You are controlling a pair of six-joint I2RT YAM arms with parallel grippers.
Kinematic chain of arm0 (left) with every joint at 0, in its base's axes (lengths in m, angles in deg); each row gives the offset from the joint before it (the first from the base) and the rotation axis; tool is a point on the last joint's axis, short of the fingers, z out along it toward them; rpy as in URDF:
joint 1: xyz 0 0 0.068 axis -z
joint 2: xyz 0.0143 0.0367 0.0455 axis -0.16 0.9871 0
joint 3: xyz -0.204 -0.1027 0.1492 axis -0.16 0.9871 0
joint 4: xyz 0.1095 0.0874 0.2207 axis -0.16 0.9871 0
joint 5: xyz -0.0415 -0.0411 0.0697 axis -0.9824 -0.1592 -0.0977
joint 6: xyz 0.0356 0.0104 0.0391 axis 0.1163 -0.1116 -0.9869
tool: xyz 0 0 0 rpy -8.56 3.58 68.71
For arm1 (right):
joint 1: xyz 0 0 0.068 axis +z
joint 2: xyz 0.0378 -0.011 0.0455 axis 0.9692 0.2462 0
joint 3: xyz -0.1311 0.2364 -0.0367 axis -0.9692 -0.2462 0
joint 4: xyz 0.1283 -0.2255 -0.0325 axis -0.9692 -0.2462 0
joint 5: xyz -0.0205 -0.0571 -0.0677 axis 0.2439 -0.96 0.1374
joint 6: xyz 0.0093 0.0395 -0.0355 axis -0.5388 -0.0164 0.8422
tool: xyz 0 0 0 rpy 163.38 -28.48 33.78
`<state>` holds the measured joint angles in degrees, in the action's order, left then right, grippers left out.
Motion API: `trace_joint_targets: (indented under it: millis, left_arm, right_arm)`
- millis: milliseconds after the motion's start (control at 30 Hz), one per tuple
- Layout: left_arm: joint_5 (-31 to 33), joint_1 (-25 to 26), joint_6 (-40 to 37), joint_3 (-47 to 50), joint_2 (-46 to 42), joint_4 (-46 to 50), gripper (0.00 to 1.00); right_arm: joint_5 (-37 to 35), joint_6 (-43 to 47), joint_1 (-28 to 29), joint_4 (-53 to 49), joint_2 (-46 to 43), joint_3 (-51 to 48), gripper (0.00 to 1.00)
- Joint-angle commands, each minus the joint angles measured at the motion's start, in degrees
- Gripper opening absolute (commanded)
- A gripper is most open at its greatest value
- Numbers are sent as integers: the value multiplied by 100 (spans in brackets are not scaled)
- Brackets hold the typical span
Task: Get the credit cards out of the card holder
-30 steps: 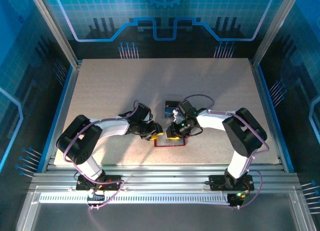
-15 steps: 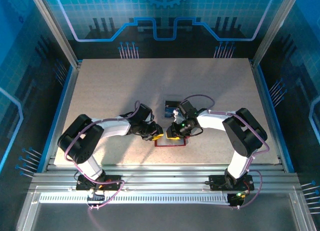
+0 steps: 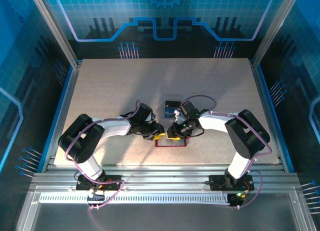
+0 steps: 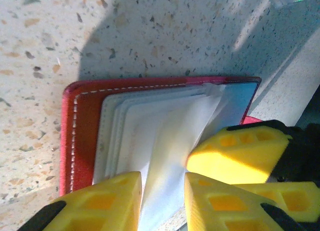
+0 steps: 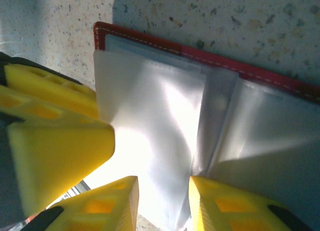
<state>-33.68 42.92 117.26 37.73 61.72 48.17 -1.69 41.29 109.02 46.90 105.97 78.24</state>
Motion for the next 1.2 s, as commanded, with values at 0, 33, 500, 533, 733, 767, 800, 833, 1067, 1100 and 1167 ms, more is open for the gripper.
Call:
trace_joint_targets:
  millis: [0, 33, 500, 533, 733, 767, 800, 833, 1067, 1100, 1167]
  left_arm:
    - [-137, 48, 47, -161, 10, 45, 30]
    - [-148, 49, 15, -189, 11, 71, 30]
    - [-217, 105, -192, -708, -48, 493, 34]
    - [-239, 129, -193, -763, -6, 489, 34]
    - [-321, 345, -236, -1277, 351, 592, 40]
    - [-333, 377, -229, -1357, 419, 586, 41]
    - [-312, 423, -215, -1444, 494, 587, 42]
    - [-314, 461, -195, -1506, 555, 570, 44]
    - [-296, 649, -183, -1957, 936, 595, 52]
    - [-284, 667, -175, -1975, 970, 600, 52]
    - [-268, 691, -136, -1991, 1050, 547, 53]
  right_arm:
    - [-2, -120, -128, -14, -416, -48, 34]
    - [12, -139, -153, -19, -498, -48, 34]
    - [-626, 555, -1000, -1351, -1348, -39, 41]
    - [-686, 618, -1041, -1443, -1380, -46, 41]
    - [-831, 809, -1269, -1618, -1491, -186, 42]
    - [-810, 810, -1295, -1590, -1491, -221, 42]
    - [-788, 817, -1326, -1563, -1492, -258, 42]
    - [-768, 822, -1340, -1551, -1492, -281, 42]
    - [-616, 789, -1420, -1421, -1438, -379, 42]
    - [-616, 788, -1432, -1417, -1430, -373, 42]
    - [-620, 795, -1438, -1420, -1421, -368, 42]
